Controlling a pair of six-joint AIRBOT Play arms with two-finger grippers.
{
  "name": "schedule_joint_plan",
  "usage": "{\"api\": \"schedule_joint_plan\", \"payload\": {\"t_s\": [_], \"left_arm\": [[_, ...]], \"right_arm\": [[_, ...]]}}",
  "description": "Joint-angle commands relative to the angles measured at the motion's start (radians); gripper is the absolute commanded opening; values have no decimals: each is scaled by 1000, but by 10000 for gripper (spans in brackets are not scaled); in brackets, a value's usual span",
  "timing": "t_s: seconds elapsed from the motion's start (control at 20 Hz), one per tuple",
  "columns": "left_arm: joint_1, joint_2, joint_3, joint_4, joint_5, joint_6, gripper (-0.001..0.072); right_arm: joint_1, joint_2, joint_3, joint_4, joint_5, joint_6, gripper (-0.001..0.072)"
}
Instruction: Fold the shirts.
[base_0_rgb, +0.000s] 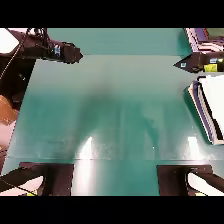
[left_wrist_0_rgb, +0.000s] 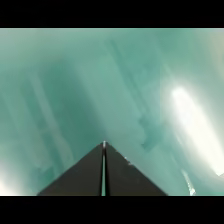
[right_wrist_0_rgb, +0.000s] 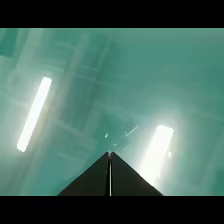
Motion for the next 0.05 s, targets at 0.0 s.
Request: {"api": "schedule_joint_plan", "payload": {"t_s": [0.0], "left_arm": [[0,0,1,0,2,0,31]], "right_arm": [[11,-5,4,1,-1,-1,16]]}}
